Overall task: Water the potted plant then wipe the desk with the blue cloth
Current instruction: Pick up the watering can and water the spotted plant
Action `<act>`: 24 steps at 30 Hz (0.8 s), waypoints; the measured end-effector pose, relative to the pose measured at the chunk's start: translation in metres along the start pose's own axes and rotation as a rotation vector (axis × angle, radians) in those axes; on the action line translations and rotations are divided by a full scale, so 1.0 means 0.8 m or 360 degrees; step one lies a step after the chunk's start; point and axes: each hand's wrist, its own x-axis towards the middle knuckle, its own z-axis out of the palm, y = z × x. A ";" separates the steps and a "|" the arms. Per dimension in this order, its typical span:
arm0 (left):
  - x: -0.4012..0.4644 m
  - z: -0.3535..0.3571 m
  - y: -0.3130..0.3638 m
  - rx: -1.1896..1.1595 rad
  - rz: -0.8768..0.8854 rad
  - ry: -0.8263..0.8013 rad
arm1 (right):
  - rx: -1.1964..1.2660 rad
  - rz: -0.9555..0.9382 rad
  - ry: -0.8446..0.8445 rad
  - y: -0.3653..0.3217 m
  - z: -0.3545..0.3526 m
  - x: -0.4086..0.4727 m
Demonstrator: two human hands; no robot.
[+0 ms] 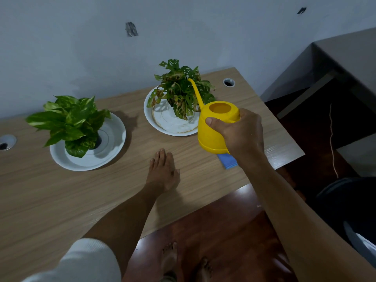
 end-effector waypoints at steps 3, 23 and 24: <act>-0.002 0.000 0.000 -0.0018 0.0013 0.0000 | 0.0001 0.0003 0.0001 -0.001 -0.002 0.001; -0.006 -0.008 0.006 0.0000 0.0011 -0.0009 | -0.0037 -0.0057 -0.0042 0.005 -0.002 0.003; -0.006 -0.007 0.006 0.0002 0.0014 -0.0008 | -0.0038 -0.0062 -0.0039 0.006 -0.003 0.003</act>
